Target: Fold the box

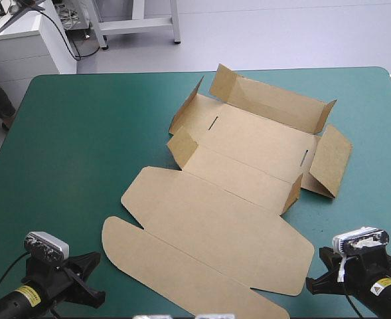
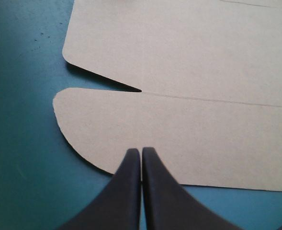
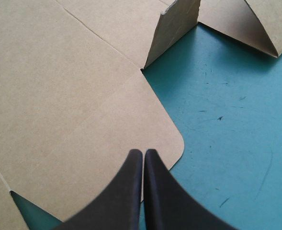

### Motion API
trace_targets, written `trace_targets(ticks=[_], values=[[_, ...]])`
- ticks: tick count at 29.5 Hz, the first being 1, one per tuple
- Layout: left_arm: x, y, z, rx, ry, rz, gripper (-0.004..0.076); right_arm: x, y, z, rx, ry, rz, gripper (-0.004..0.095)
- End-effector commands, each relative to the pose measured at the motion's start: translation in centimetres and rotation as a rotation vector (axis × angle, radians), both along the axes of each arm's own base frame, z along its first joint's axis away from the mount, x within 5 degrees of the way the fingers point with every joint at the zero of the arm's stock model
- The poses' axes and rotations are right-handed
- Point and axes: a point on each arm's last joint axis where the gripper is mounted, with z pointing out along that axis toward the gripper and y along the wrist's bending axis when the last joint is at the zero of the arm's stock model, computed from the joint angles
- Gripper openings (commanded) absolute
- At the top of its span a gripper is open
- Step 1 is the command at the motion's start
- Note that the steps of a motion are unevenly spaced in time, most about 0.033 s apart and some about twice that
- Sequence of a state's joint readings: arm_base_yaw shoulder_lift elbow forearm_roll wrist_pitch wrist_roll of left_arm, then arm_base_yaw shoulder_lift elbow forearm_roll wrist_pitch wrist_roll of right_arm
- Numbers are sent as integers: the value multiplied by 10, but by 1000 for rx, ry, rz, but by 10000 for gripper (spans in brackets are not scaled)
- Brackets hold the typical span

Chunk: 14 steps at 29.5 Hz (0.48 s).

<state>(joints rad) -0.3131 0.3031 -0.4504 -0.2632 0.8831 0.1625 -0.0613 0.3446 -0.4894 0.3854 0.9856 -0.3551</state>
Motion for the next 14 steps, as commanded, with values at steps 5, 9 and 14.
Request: trace_targets(ticks=[5,9,14], values=[[3,-2,15,-50,-67,12,-8,3,1,11,17,-63,-2,-4],[3,-2,15,-50,-67,12,-8,3,1,11,17,-63,-2,-4],[4,-1,14,-42,-70,14,-8,3,0,12,14,-69,-5,-4]])
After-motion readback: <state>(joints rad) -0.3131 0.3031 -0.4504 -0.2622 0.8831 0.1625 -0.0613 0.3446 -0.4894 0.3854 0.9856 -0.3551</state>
